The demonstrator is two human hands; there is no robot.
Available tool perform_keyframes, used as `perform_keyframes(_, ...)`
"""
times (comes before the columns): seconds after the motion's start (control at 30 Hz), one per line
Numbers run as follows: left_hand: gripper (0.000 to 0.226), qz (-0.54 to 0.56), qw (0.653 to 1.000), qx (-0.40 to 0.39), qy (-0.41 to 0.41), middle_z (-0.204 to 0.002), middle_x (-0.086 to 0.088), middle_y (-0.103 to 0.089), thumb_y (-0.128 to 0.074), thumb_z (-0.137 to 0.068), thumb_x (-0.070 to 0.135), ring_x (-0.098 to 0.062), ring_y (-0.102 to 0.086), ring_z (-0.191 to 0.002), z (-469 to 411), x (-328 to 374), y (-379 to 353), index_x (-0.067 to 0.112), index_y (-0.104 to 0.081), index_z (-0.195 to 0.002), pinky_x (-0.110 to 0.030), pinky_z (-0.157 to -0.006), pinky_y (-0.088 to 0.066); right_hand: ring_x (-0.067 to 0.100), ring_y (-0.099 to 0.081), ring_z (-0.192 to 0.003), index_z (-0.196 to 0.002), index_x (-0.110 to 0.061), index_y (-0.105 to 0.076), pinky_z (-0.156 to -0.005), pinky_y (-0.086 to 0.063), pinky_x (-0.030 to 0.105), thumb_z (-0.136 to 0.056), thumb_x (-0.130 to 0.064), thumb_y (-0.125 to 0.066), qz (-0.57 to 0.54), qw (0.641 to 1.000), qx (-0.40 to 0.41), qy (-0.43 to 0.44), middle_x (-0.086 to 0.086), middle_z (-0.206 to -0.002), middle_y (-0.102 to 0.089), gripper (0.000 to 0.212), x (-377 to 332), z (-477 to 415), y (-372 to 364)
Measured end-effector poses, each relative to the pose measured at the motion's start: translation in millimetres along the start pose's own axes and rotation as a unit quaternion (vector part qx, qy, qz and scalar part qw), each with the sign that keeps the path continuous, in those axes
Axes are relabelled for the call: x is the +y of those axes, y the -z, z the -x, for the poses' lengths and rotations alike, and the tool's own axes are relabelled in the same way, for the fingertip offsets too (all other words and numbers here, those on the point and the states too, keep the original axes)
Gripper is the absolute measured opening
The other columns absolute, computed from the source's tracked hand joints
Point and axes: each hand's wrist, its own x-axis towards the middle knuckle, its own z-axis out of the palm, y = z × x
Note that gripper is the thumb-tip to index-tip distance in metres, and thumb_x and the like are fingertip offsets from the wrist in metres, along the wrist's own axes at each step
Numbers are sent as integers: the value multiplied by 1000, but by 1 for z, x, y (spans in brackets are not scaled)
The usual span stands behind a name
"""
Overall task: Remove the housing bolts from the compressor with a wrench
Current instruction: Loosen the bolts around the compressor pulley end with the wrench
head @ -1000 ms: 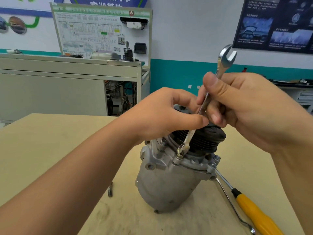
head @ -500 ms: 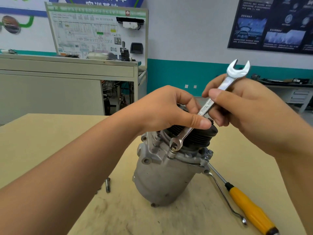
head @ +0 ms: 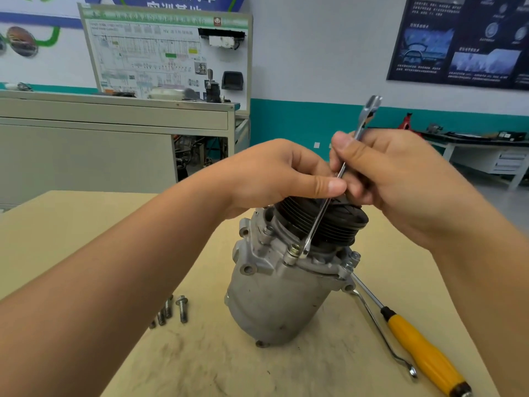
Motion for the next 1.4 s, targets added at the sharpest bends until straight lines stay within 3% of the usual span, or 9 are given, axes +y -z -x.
perform_keyframes(0.1,32,-4,1000,25,-2,-105,-10,-69,-72,-75,42,-17,-63,-106,-1,3,1,14,-72,-90,-42,-108,-39,4,-39,-41,-66,-18,-59,-43,-35,13,-93,-34,-48,10,1000,16,20,-6,-42,-46,33,-4,0,2)
perform_keyframes(0.27,47,-19,999,38,-4,-102,-4,-69,-65,-64,45,-11,-63,-102,-2,5,-1,10,-74,-94,-37,-106,-40,7,-39,-45,-67,-19,-59,-48,-36,17,-99,-29,-44,29,999,16,22,-6,-43,-46,37,-2,1,4)
perform_keyframes(0.47,50,-22,999,45,-7,-108,-4,-69,-65,-64,46,-9,-62,-107,0,3,1,9,-74,-97,-34,-107,-39,7,-39,-48,-65,-22,-63,-49,-37,17,-99,-29,-43,41,998,-7,40,-7,-46,-45,39,-1,0,4)
perform_keyframes(0.67,69,-41,997,59,1,-116,-20,-62,-65,-62,47,-23,-58,-113,0,-3,3,-8,-65,-104,-42,-111,-35,2,-41,-46,-74,-14,-63,-48,-38,12,-98,-27,-44,85,995,-35,42,-7,-45,-46,33,-2,-7,2)
perform_keyframes(0.93,61,-45,996,82,2,-117,-14,-62,-64,-65,49,-23,-58,-112,0,1,6,1,-70,-103,-40,-108,-37,7,-39,-47,-66,-17,-65,-49,-37,14,-98,-25,-45,77,994,-43,56,-6,-45,-44,39,-7,-15,6)
perform_keyframes(1.1,43,-43,996,82,15,-118,-16,-63,-67,-82,36,-25,-58,-114,0,-2,8,0,-69,-106,-40,-109,-36,8,-38,-48,-68,-16,-65,-50,-37,15,-99,-27,-45,91,993,-47,53,-6,-46,-43,38,-7,-19,5)
perform_keyframes(1.27,64,-40,996,80,8,-119,-18,-63,-64,-67,49,-27,-56,-116,1,-3,9,-1,-68,-107,-40,-110,-34,10,-38,-48,-65,-16,-67,-50,-38,17,-98,-28,-46,95,993,-57,45,-6,-45,-43,41,-8,-23,4)
perform_keyframes(1.4,68,-38,996,78,15,-119,-18,-63,-65,-68,48,-25,-57,-114,0,-9,11,-6,-65,-109,-38,-110,-35,11,-37,-48,-67,-16,-68,-48,-37,16,-98,-29,-47,99,992,-75,34,-5,-45,-43,40,-6,-26,2)
